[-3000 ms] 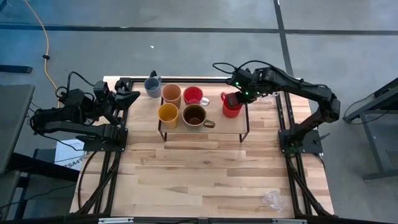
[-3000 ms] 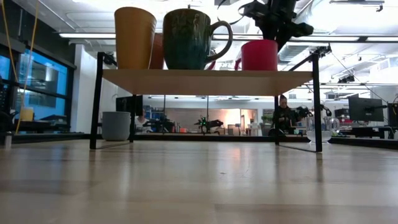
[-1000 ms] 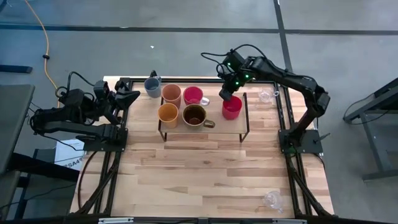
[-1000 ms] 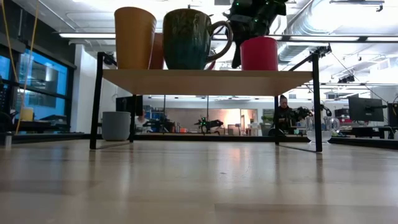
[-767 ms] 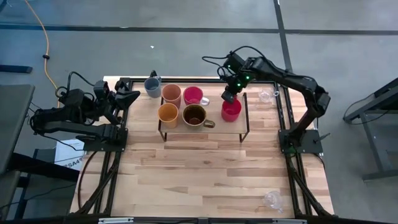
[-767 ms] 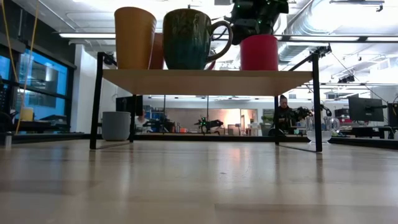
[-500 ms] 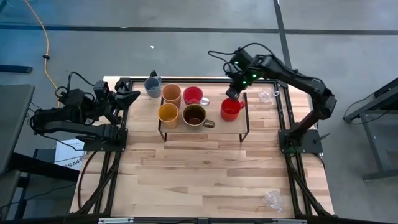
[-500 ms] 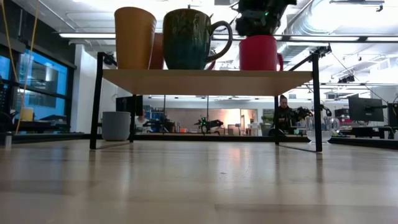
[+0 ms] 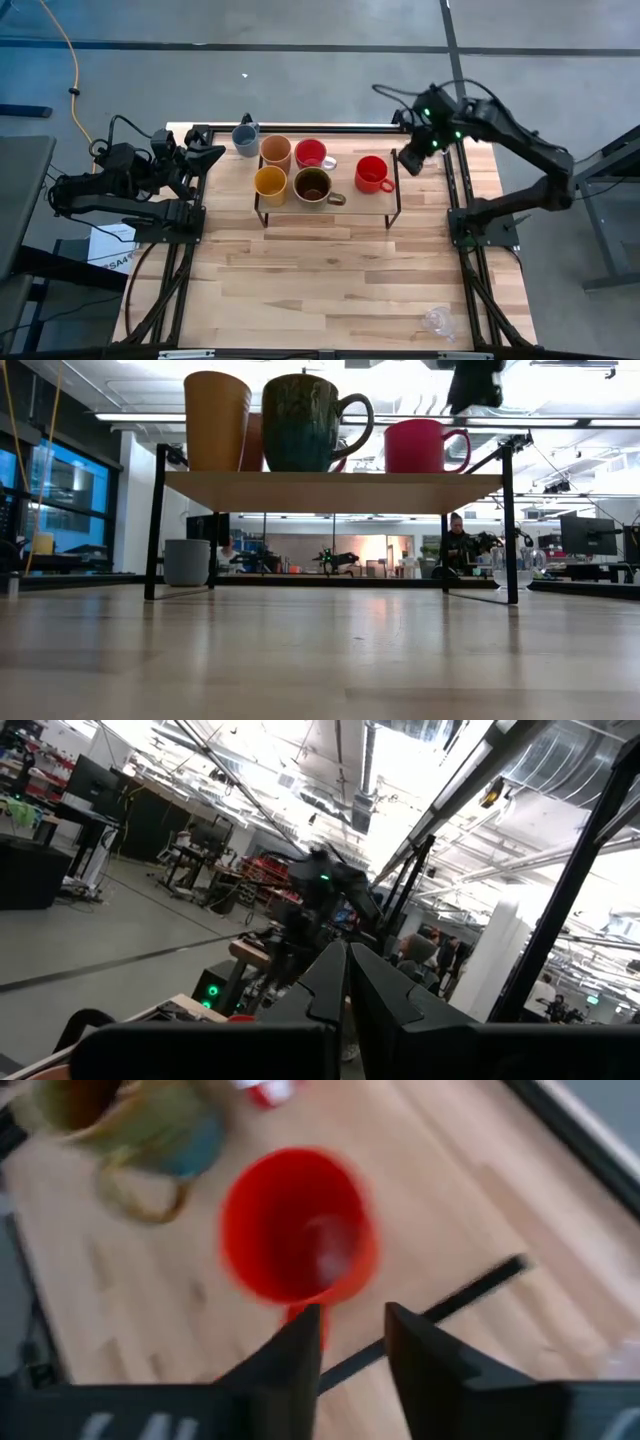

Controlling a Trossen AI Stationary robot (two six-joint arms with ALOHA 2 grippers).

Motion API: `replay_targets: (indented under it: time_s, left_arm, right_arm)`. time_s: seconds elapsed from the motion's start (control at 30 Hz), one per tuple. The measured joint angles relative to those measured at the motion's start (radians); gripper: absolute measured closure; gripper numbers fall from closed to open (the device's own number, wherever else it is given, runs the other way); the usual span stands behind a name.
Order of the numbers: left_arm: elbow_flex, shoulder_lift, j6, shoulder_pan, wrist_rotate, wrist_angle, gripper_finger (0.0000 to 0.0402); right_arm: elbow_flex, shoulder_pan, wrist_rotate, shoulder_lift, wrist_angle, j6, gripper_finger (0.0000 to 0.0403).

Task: Stack small to large cups/mugs on shelf
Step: Put the red mug on the shelf

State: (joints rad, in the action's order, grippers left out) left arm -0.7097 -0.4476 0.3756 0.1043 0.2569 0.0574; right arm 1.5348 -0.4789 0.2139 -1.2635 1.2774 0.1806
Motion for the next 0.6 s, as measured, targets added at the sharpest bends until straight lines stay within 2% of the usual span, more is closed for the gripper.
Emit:
replay_targets:
  time_s: [0.23, 0.33, 0.47, 0.6]
  left_arm:
    - [0.0, 0.0, 0.0, 0.0, 0.001, 0.0, 0.0394]
    - [0.0, 0.0, 0.0, 0.0, 0.023, 0.0, 0.0394]
    - [0.0, 0.0, 0.0, 0.0, 0.024, 0.0, 0.0394]
    - [0.0, 0.0, 0.0, 0.0, 0.024, 0.0, 0.0394]
  right_arm:
    - [-0.191, 0.199, -0.108, 0.107, -0.109, 0.26, 0.0228]
    - [-0.248, 0.291, -0.205, 0.121, -0.146, 0.342, 0.0208]
    - [-0.29, 0.372, -0.348, 0.118, -0.153, 0.388, 0.0193]
    - [-0.322, 0.392, -0.404, 0.118, -0.193, 0.388, 0.019]
